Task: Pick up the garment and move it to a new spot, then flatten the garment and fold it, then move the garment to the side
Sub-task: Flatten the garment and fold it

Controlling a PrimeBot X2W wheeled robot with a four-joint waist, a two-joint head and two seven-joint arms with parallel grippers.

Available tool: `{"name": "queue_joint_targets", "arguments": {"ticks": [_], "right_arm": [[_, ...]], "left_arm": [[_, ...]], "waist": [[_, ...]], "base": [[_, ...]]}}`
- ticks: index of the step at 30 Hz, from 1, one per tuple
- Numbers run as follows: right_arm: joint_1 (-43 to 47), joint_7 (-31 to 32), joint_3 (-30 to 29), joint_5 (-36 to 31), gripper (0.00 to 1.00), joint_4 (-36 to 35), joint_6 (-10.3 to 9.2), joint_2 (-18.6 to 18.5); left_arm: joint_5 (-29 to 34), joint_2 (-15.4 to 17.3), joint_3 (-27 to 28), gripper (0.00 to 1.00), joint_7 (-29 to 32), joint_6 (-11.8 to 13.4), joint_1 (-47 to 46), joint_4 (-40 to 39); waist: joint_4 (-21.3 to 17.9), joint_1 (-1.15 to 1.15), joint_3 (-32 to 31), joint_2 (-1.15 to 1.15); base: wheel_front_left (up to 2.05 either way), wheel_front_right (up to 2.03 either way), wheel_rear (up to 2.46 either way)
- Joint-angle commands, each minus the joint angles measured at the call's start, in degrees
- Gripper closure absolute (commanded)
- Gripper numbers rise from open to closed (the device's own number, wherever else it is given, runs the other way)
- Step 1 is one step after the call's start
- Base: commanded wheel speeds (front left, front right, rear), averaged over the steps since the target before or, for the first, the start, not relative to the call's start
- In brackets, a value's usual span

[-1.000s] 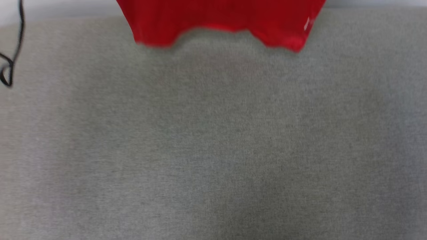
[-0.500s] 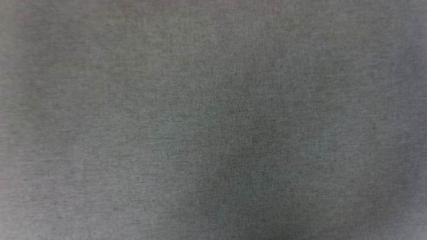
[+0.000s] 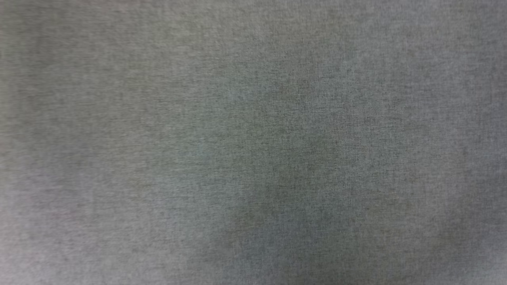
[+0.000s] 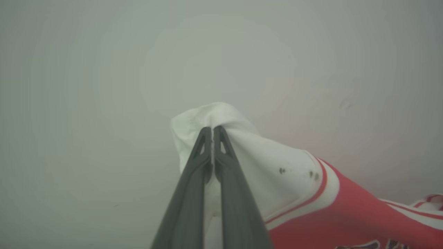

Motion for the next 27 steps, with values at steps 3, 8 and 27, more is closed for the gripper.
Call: {"name": "queue_joint_targets", "arguments": {"ticks": [3, 8, 27], "right_arm": [[6.28, -0.18, 1.71, 2.31, 1.00, -2.20, -0.06, -2.51], [19.50, -0.47, 1.58, 5.10, 1.00, -7.51, -0.06, -5.17], [73.87, 5.83, -13.10, 5.03, 1.00, -23.41, -0.07, 1.24]], "left_arm": [[-1.23, -0.22, 1.03, 1.00, -1.67, -1.31, 6.20, -0.74], [-3.37, -0.32, 3.62, 1.00, -2.68, -1.89, 19.69, -4.84], [-6.68, -1.17, 5.44, 1.00, 1.67, 7.85, 75.86, -30.38]], "waist": [[1.47, -0.01, -2.84, 0.00], [2.15, -0.01, -9.41, 0.00], [3.27, -0.01, -29.51, 0.00]], "base": [[0.00, 0.00, 0.00], [0.00, 0.00, 0.00], [0.00, 0.00, 0.00]]}}
